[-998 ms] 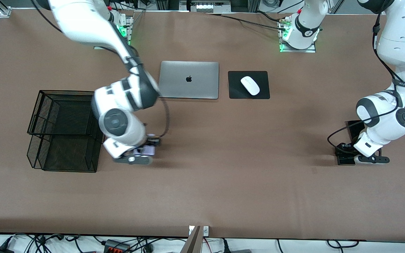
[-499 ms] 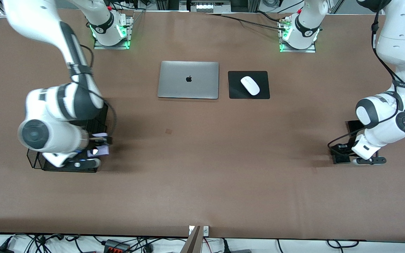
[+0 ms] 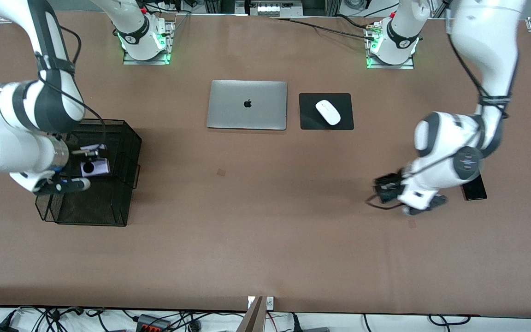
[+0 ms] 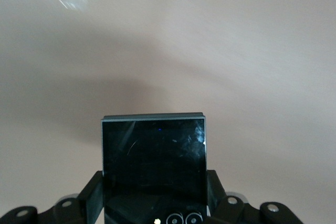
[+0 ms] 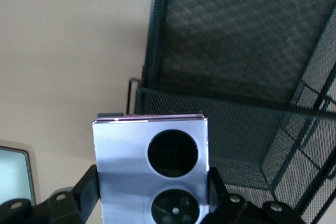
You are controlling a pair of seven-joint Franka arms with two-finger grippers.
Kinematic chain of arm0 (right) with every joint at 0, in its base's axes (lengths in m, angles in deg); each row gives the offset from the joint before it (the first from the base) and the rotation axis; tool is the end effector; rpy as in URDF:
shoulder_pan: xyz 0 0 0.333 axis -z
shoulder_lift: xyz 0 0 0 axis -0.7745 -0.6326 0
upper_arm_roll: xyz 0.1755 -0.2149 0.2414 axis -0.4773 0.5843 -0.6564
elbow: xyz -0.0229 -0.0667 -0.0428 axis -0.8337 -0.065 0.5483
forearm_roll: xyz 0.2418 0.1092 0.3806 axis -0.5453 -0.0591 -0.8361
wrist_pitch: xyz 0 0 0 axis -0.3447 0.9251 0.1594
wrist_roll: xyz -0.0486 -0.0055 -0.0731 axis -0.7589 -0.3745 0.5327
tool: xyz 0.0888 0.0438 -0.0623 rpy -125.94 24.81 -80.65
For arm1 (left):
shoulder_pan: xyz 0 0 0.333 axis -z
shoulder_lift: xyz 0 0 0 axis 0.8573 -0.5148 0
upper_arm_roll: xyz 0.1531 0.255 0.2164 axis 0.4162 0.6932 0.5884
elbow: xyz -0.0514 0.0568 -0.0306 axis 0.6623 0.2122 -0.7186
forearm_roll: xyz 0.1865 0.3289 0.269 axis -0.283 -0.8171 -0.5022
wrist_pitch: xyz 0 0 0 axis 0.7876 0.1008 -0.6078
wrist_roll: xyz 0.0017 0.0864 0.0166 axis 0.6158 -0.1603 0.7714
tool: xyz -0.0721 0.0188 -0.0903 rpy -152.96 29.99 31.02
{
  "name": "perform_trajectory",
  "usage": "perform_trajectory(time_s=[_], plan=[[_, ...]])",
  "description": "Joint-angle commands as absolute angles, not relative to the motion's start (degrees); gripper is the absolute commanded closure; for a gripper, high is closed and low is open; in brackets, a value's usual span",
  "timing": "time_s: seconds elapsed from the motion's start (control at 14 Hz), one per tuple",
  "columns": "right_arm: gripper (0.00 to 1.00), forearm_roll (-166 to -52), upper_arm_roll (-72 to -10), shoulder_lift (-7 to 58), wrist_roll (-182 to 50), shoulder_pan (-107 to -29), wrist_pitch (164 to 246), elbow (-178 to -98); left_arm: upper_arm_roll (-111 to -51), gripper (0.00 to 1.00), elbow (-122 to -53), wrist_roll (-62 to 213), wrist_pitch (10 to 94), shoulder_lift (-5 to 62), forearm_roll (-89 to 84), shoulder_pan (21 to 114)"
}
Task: Place phones with both arms
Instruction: 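Carry the white phone into the mesh basket with the right gripper, then release the white phone in the basket while the left gripper places the small phone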
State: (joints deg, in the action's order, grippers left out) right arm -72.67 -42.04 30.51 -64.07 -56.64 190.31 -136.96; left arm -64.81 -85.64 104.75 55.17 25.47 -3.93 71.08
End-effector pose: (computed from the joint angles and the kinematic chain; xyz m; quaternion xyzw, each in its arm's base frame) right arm 0.6943 0.0219 0.3928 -0.9886 -0.0698 0.1330 0.0022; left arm 0.7187 -0.1866 0.2927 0.9711 0.2235 -0.0748 0.0365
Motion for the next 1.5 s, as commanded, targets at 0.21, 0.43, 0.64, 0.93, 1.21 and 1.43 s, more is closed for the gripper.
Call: perform_trajectory(time_s=[0.21, 0.43, 0.64, 0.93, 1.21, 1.43], plan=[[0.76, -71.8, -42.6, 38.3, -64.9, -55.0, 201.5, -152.1, -64.3, 0.51, -72.1, 136.3, 51.0, 17.9, -2.2, 84.5], [0.76, -71.8, -42.4, 38.3, -66.9, -54.5, 205.4, -154.4, -64.3, 0.51, -63.8, 147.1, 51.3, 12.5, 1.5, 88.6], [0.75, -71.7, -42.4, 38.0, -70.7, -54.4, 205.3, -154.5, -64.3, 0.51, -57.7, 157.0, 52.4, 9.4, 1.6, 92.4], [0.75, -71.7, -42.3, 37.6, -72.0, -54.1, 205.4, -154.9, -64.3, 0.63, -53.9, 158.8, 68.9, 5.5, 2.2, 97.2], [0.73, -71.7, -42.4, 36.6, -72.1, -54.2, 205.7, -155.0, -63.5, 0.66, -50.6, 138.0, 70.7, 1.8, -0.3, 101.2], [0.71, -71.7, -42.4, 35.2, -72.1, -53.9, 207.0, -155.0, -63.4, 0.67, -50.8, 125.9, 76.8, -0.6, -2.2, 102.2]])
